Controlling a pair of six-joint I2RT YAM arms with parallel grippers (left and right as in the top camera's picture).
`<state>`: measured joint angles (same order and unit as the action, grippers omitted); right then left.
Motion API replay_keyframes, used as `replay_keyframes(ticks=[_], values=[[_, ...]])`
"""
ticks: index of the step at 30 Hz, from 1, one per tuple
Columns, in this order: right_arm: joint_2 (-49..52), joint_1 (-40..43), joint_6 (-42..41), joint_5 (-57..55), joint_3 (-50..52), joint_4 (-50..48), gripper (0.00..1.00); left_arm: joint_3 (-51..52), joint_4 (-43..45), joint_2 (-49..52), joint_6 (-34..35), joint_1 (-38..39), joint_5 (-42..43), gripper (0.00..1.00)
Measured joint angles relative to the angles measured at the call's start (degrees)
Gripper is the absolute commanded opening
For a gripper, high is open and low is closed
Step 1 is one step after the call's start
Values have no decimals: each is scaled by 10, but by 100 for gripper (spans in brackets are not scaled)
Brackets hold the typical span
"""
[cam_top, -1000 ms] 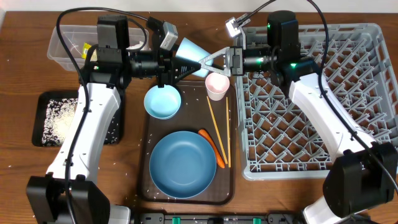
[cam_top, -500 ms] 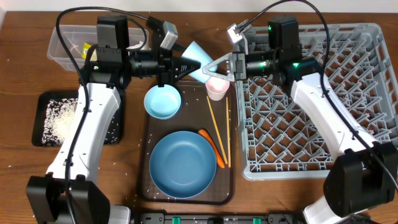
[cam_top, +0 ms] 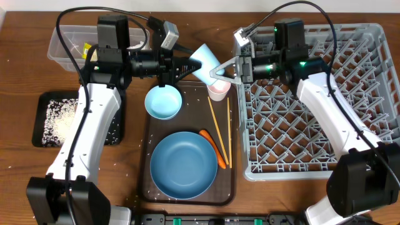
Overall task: Sort waste into correct bins and load items into the dishwasher rack
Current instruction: 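Carry the light-blue cup over the dish rack with right gripper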
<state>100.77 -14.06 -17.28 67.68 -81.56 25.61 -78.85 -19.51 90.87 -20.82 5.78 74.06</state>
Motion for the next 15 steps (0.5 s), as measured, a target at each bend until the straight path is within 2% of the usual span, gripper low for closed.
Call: replay_keyframes(ticks=[8, 15], values=[[0, 17, 15, -10, 0, 38, 40, 0, 0, 0, 0, 0, -7, 38], [11, 61, 15, -100, 9, 84, 38, -2, 2, -2, 0, 5, 26, 38]])
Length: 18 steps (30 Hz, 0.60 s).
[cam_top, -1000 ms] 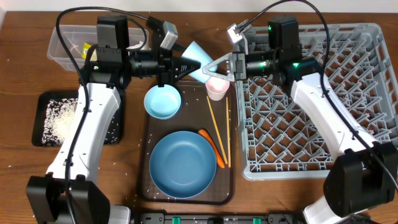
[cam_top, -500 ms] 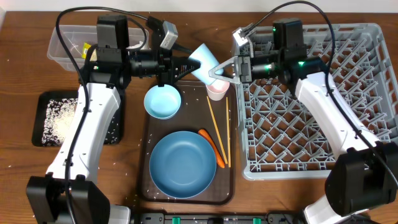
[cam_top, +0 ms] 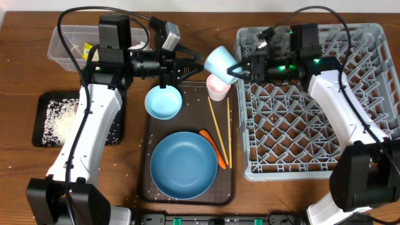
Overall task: Sort waste into correct bins and load items into the dishwasher rack
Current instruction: 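Carry the light-blue cup over the dish rack with right gripper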
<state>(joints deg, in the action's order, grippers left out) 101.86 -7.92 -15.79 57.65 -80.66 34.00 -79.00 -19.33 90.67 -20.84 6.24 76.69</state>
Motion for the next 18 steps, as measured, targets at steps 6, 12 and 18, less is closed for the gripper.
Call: replay_keyframes(ticks=[6, 12, 18], values=[[-2, 17, 2, -46, 0, 24, 38, 0, 0, 0, 0, 0, 6, 38], [-49, 60, 2, -136, 0, 96, 38, -1, -22, 0, 0, 0, -1, 38], [-95, 95, 3, -262, -36, 170, 39, -3, -70, 0, -1, 0, -45, 38]])
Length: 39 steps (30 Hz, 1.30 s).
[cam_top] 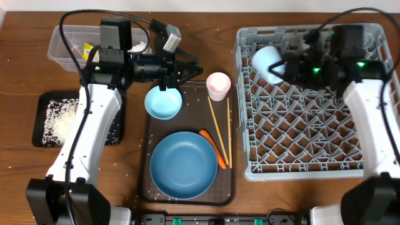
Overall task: Sort waste into correct bins and load items into the dishwasher rack
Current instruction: 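Carry the light-blue cup over the dish rack with right gripper, then lower the cup into the rack's upper-left slots and release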
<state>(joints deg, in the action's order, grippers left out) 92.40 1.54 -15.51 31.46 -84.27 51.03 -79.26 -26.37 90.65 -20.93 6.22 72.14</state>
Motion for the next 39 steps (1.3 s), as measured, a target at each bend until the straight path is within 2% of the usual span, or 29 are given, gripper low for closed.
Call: replay_keyframes(ticks=[6, 13, 26, 39], values=[[-3, 1, -13, -111, -56, 17, 39, -2, -59, 0, -1, 0, -67, 38], [2, 1, -32, -181, -87, 17, 38, -3, -129, 0, -1, 0, -144, 38], [103, -33, -36, -195, -88, 40, 38, -3, -146, 0, -1, 0, -188, 38], [112, -44, -36, -193, -88, 71, 36, -3, -154, 0, -1, 0, -214, 38]])
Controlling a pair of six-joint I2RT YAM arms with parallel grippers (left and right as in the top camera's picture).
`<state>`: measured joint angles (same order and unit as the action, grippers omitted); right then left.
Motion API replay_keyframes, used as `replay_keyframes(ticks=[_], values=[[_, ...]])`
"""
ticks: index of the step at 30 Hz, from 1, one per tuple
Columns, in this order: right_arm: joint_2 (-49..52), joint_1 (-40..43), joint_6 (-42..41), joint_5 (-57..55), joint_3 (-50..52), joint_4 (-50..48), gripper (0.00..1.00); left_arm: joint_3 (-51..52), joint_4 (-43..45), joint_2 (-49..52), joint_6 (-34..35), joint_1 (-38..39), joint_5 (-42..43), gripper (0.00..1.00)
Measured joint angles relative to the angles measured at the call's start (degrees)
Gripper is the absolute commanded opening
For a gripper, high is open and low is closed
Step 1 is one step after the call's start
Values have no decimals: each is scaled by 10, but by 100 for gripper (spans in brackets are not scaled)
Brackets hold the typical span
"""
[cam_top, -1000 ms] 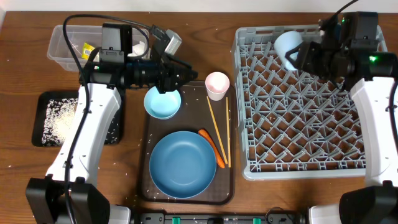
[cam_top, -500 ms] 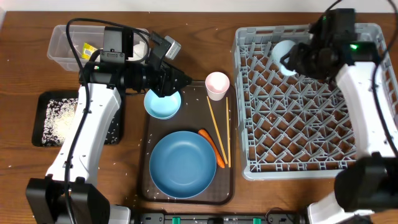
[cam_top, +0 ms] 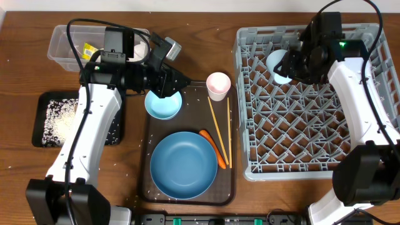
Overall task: Sort waste into correct bins and load items into the dishwasher rack
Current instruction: 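Lower the cup into the rack's upper-left slots and release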
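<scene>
A light blue cup (cam_top: pixel 276 66) sits low among the pegs in the back left part of the grey dishwasher rack (cam_top: pixel 312 144). My right gripper (cam_top: pixel 289 62) is shut on the cup, reaching down from above. My left gripper (cam_top: pixel 175 84) hangs open over the back edge of a small blue bowl (cam_top: pixel 162 106), holding nothing. A pink cup (cam_top: pixel 218 84), a big blue plate (cam_top: pixel 184 165), two chopsticks (cam_top: pixel 219 128) and a carrot piece (cam_top: pixel 214 149) lie on the brown tray (cam_top: pixel 148 159).
A clear plastic bin (cam_top: pixel 65 47) stands at the back left. In front of it a black tray (cam_top: pixel 45 100) holds white rice, with grains scattered around. The rack fills the right side of the table.
My right gripper has tipped downward and lowered the light blue cup into the rack's back left part. My left gripper has drawn back and dipped toward the small blue bowl.
The light blue cup hung between both grippers above the pink cup. Then only my right gripper held it, with the left open beside it. The right arm then held it over the rack's left edge, and now it is down among the pegs.
</scene>
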<state>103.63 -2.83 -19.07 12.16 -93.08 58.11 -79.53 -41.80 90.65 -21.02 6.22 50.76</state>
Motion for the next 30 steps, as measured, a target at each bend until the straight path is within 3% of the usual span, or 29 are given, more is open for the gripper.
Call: replay_keyframes(ticks=[22, 30], values=[[0, 0, 0, 16, 0, 30, 29, 0, -2, 0, 0, 0, -2, 38], [0, 0, 3, 34, -16, 61, 30, 0, -2, 0, 0, 0, -2, 38]])
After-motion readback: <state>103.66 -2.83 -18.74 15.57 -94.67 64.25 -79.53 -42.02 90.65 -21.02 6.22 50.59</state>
